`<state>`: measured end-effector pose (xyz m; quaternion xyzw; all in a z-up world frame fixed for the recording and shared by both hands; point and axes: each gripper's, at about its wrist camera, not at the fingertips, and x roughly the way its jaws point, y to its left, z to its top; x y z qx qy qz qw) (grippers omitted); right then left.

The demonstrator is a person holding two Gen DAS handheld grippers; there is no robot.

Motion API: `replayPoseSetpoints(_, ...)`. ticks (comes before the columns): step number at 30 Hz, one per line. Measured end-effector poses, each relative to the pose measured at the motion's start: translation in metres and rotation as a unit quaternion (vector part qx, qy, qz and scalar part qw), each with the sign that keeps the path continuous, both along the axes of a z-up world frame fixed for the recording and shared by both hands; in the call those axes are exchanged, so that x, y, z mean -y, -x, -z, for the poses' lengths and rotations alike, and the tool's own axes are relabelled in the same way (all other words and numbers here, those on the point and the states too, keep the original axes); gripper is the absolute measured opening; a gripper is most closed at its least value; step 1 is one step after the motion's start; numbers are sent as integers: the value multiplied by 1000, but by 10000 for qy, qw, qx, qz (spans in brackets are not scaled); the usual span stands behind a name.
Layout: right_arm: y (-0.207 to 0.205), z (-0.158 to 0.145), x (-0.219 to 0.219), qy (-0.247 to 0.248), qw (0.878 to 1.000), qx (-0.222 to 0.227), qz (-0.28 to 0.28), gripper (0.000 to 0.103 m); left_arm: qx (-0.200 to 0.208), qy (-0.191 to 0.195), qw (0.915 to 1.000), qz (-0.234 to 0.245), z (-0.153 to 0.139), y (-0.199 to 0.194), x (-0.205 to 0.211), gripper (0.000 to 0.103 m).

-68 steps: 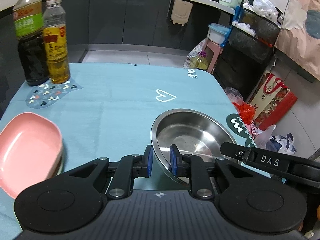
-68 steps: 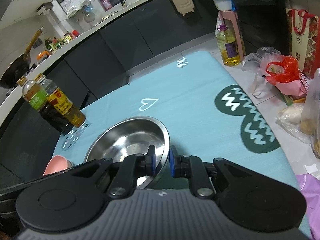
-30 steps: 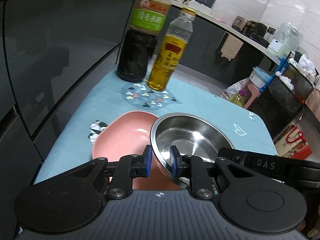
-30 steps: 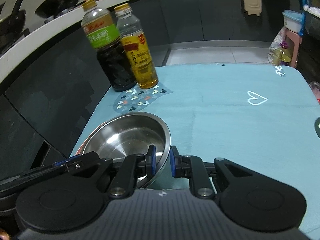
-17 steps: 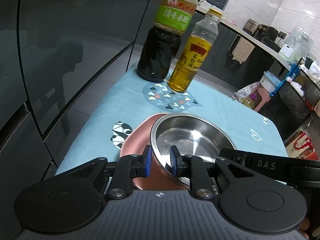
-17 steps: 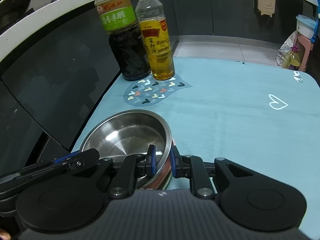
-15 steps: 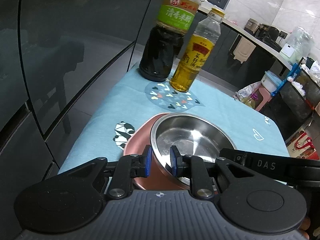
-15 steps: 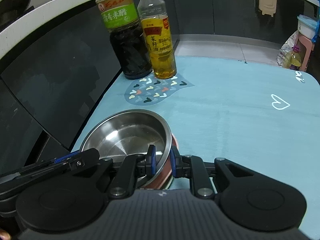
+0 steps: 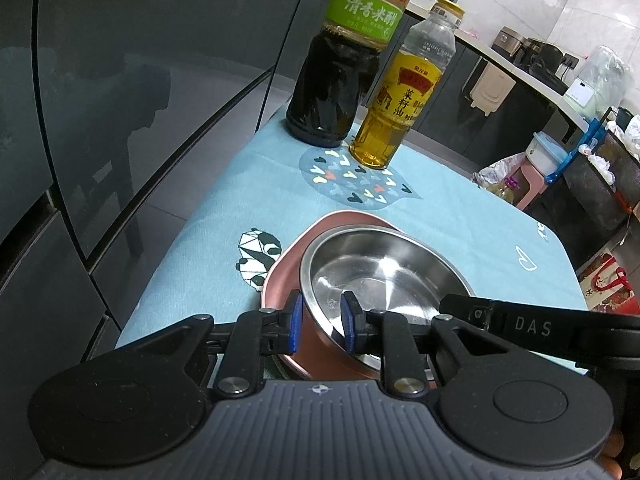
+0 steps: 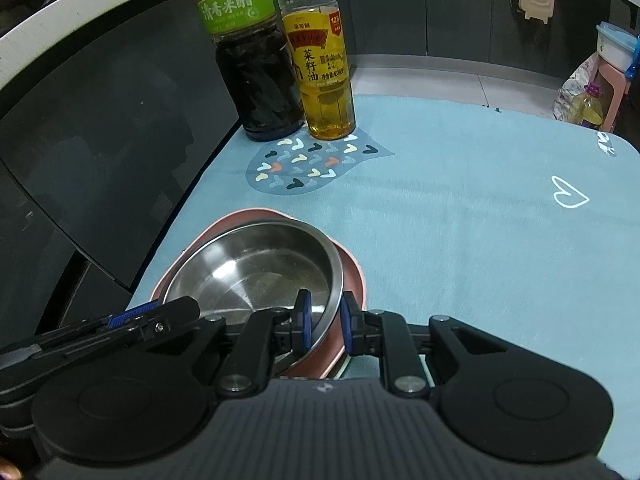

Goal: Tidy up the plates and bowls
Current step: 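Lower the steel bowl into the pink dish and open both grippers, then close both grippers on the rims of the stacked plate, dish and bowl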

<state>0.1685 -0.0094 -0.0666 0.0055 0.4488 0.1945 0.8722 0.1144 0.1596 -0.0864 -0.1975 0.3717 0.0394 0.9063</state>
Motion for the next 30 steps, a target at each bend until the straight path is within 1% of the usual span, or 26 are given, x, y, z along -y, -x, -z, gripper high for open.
replayPoseSetpoints(7,-2,4,-2,-2,10000,-62,7,0,-82,27,10000,-15,5,-2,-2,19)
replayPoseSetpoints(12,-2,4,-2,-32,10000,-78,0,0,-62,65,10000,29,5,-2,-3,24)
replayPoseSetpoints(20,1,-1,6,-180,9998,-18,80,0,5,55,10000,19,2,3,-4,27)
replayPoseSetpoints(21,2,-2,8,-228,9997,-9,85,1,18,47,10000,10,1,4,-4,27)
replayPoseSetpoints(22,3,-4,8,-241,9997,6,104,6,32,40,10000,1,0,5,-4,27)
replayPoseSetpoints(23,3,-5,9,-223,9996,33,142,10,59,42,10000,-3,-2,6,-4,27)
replayPoseSetpoints(27,4,-8,16,-248,9994,61,253,11,199,54,9998,-24,-9,12,-7,29)
replayPoseSetpoints(30,2,-7,21,-280,9990,-9,350,15,295,-11,9995,-119,-13,16,-10,32)
